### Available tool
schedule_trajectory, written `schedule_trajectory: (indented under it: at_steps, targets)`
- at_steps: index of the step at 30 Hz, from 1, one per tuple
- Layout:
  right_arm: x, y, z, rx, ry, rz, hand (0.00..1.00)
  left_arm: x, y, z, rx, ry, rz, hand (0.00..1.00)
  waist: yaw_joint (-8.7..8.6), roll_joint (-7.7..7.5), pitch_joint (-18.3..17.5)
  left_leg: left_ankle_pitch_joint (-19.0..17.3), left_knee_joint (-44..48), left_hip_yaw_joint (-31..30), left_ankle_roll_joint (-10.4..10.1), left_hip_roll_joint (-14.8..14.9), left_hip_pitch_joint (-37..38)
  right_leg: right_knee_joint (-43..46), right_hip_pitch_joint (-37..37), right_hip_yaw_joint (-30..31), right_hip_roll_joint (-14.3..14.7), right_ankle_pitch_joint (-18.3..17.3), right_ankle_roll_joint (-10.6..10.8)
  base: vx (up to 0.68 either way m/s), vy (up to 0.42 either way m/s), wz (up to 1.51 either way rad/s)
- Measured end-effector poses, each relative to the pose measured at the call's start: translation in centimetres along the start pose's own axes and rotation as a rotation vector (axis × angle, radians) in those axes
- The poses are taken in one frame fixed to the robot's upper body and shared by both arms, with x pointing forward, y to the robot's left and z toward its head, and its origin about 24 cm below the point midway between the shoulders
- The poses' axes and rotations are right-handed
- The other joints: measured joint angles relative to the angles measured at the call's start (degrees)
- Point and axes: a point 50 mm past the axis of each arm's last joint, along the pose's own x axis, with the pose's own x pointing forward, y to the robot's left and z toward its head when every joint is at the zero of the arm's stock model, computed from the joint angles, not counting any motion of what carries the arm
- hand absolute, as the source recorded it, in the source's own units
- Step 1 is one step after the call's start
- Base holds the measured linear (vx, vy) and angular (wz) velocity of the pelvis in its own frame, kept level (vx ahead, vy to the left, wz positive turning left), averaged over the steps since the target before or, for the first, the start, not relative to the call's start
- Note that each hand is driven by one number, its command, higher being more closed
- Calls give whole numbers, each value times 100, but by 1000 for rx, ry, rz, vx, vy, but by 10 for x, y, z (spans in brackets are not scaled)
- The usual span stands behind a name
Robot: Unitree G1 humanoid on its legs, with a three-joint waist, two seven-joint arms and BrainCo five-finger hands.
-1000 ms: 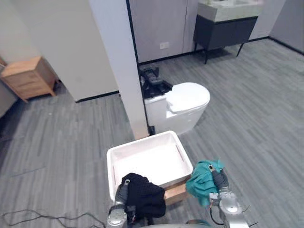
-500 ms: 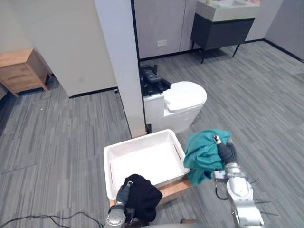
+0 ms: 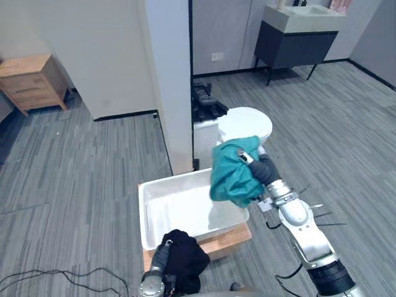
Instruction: Tidy the bed and pick cloth on bed and put in laundry
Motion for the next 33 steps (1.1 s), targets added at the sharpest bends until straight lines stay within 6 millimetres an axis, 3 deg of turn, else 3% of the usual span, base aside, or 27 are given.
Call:
schedule_trajectory:
  at_steps: [3, 5, 9, 16, 24, 30, 33]
  targets:
    - [9, -3, 2, -15, -13, 8, 100, 0, 0, 1, -22, -5, 0, 100, 27, -1, 11, 143, 0, -314, 10, -9, -254, -16, -131, -314, 12, 36, -39, -62, 8, 61]
    - [17, -5, 9, -23, -49, 2, 100, 0, 1, 2, -38, -9, 2, 100, 157, -19, 41, 231, -1, -606, 16, -21, -408, -52, -117, -640, 28, 54, -59, -54, 11, 68]
    - [28, -6, 24, 3, -119, -40, 100, 0, 8, 1, -92, -4, 48, 100, 220, -3, 55, 245, -1, -788, 19, -45, -456, -87, -2, -947, 30, 52, -47, -41, 7, 45]
    - [32, -2, 47, 58, -220, -81, 100, 0, 12, 0, -162, 3, 79, 100, 283, 134, 145, 241, 0, -778, 21, -87, -458, -116, 102, -1059, 33, -11, 49, -22, 16, 18]
    - [45, -1, 70, 94, -323, -112, 100, 1, 11, 2, -178, 0, 81, 100, 292, 135, 148, 240, 1, -744, 21, -117, -488, -206, 192, -1093, 33, -10, 49, 15, 13, 12]
    - [46, -3, 66, 65, -305, -127, 100, 2, 14, 1, -150, 2, 78, 100, 297, 133, 152, 240, 2, -656, 21, -99, -491, -201, 188, -1037, 32, -5, 42, 22, 3, -1]
    - [49, -3, 49, 30, -227, -122, 100, 2, 13, 2, -121, -4, 61, 100, 304, 178, 270, 241, 3, -498, 20, -37, -510, -174, 68, -807, 55, 51, -43, -2, 1, -21]
